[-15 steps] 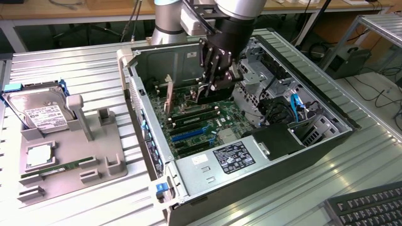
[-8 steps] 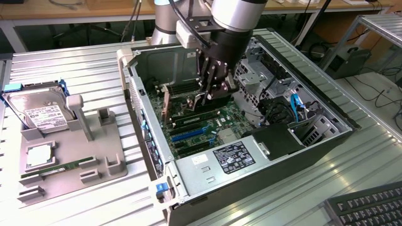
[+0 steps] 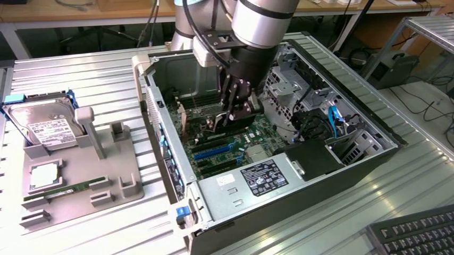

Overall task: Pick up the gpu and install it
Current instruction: 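Insert the gpu into the slot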

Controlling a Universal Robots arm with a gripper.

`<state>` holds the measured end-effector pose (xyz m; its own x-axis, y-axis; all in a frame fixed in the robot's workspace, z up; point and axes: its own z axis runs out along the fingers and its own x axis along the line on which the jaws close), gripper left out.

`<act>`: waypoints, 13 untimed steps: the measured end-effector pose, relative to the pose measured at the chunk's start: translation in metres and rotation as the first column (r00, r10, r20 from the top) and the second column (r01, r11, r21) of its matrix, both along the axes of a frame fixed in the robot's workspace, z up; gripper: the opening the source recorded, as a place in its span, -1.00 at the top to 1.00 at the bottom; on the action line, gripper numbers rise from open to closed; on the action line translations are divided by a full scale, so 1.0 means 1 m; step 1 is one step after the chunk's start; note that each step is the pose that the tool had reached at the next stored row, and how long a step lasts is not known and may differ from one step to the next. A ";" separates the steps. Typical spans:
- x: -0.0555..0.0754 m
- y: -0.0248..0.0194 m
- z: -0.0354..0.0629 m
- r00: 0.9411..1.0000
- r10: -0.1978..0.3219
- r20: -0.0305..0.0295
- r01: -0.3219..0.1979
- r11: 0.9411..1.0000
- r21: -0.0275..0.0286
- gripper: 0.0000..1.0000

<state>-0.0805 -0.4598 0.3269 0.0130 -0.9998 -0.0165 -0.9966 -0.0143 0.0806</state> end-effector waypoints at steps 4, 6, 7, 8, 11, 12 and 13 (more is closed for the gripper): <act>-0.001 0.0000 -0.0084 1.000 0.000 0.000 0.000 1.000 0.000 0.47; -0.001 0.0000 -0.0150 1.000 0.000 0.000 0.000 1.000 0.000 0.47; -0.001 0.0000 -0.0172 1.000 0.000 0.000 0.000 1.000 0.000 0.47; -0.001 0.0000 -0.0193 1.000 -0.001 0.000 0.001 1.000 0.000 0.47; -0.001 0.0000 -0.0261 1.000 -0.006 0.000 0.006 1.000 0.000 0.47; -0.002 0.0000 -0.0279 1.000 -0.008 0.000 0.008 1.000 0.000 0.47; -0.002 0.0000 -0.0300 1.000 -0.010 0.000 0.010 1.000 0.000 0.47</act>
<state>-0.0827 -0.4598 0.2969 0.0033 -0.9999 -0.0166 -0.9967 -0.0046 0.0805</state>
